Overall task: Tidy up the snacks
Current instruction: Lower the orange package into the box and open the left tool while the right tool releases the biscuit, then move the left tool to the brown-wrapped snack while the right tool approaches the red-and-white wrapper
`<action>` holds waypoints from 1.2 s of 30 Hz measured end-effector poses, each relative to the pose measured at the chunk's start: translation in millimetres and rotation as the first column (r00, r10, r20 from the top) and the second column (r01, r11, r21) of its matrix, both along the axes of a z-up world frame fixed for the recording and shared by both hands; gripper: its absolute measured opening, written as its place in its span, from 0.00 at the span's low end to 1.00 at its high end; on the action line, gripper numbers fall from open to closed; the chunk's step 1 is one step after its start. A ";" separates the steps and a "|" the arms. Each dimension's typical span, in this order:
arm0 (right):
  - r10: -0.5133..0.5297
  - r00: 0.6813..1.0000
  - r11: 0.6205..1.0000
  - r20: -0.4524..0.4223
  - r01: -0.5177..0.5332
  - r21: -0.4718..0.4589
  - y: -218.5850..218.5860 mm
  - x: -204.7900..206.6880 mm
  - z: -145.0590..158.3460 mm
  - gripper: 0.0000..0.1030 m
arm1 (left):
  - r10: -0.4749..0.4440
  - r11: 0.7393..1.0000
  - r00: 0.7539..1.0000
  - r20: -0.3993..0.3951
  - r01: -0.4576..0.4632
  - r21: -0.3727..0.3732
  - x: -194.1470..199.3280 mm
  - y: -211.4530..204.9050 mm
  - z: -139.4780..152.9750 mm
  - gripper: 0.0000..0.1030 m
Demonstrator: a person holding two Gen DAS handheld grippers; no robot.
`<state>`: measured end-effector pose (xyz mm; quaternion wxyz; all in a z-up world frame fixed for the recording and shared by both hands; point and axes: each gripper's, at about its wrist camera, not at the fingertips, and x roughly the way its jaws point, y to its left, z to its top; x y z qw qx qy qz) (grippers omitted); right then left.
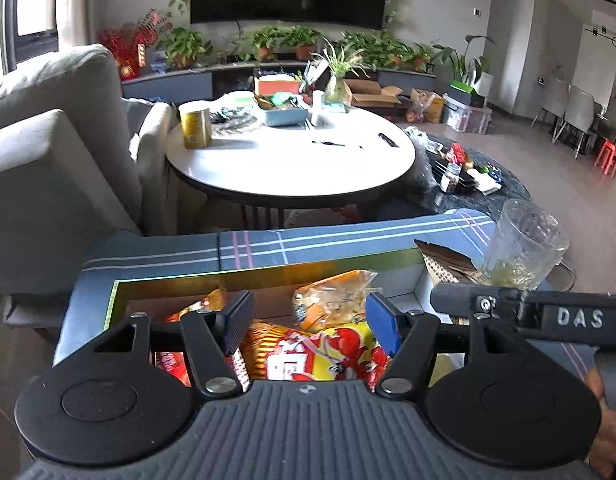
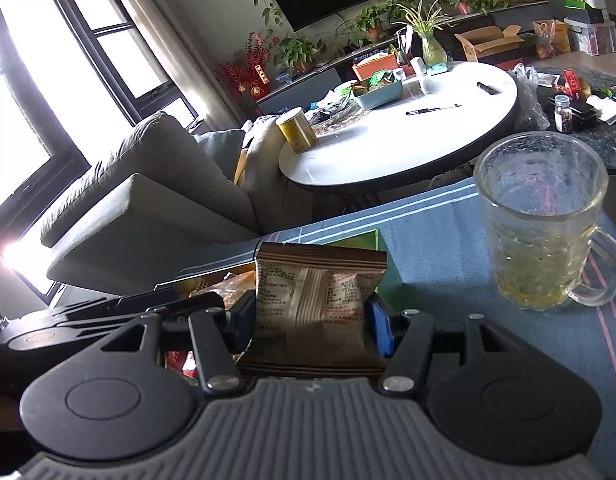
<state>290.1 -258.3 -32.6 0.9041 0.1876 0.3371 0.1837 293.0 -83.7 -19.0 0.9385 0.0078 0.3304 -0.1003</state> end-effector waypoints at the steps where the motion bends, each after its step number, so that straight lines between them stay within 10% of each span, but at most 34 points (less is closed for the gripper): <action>1: 0.001 1.000 1.000 0.004 -0.001 -0.003 2.0 0.8 0.5 0.64 | 0.001 1.000 1.000 0.008 -0.001 0.006 -3.2 1.3 0.9 0.58; 36: 0.024 0.996 0.994 0.083 -0.015 -0.112 -26.1 -131.9 27.6 0.65 | -0.109 0.994 0.994 0.000 0.109 0.027 -169.8 4.2 0.2 0.59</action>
